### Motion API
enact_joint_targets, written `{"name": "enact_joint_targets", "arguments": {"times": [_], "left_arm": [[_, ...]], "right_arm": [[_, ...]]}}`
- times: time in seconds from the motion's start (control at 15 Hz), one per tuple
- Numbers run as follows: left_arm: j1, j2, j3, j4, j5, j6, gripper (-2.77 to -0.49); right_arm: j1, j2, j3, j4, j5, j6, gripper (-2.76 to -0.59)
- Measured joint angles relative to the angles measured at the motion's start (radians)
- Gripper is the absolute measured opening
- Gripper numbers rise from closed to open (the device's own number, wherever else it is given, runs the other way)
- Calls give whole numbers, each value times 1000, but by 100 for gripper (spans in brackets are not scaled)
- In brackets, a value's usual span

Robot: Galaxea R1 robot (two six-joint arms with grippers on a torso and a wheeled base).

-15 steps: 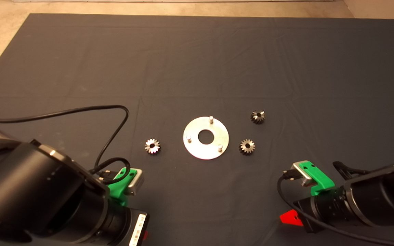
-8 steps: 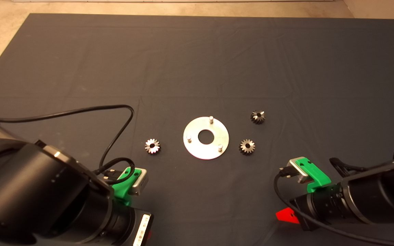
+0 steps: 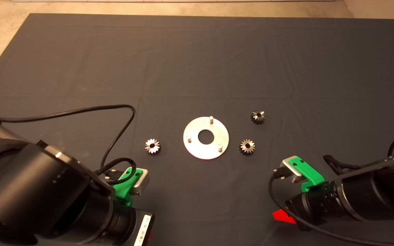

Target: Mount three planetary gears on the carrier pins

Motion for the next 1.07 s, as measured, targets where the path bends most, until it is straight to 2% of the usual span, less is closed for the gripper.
{"name": "enact_joint_targets", "arguments": {"times": [0.13, 0.27, 0.4, 0.67, 0.87, 1.07], "left_arm": [[0, 6, 0, 0, 0, 0, -208], [0, 8, 0, 1, 0, 0, -208], [0, 20, 0, 1, 1, -3, -208], [0, 88, 0, 1, 0, -30, -208], [0, 107, 0, 1, 0, -40, -208], [0, 115, 0, 1, 0, -46, -208]], "right_arm": [[0, 0, -29, -1, 0, -66, -160], [0, 0, -54, -1, 0, -113, -160], [3, 8, -74, -1, -1, -145, -160], [32, 15, -126, -1, 0, -218, -160], [39, 39, -181, -2, 0, -264, -160], [47, 56, -217, -2, 0, -287, -160]]}}
